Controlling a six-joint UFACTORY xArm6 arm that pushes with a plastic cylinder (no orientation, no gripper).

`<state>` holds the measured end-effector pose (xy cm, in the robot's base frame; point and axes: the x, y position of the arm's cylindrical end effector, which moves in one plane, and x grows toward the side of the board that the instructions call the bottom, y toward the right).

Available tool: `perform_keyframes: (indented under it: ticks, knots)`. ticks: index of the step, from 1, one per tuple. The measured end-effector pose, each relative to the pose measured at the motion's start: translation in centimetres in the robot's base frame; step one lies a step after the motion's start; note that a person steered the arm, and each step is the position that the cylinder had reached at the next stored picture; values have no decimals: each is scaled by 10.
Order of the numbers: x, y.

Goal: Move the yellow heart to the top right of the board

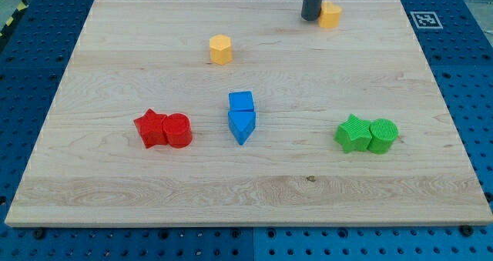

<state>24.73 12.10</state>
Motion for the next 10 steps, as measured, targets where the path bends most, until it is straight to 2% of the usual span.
perform_keyframes:
  ticks: [7,10]
  knots:
    - [33,82]
    - [17,85]
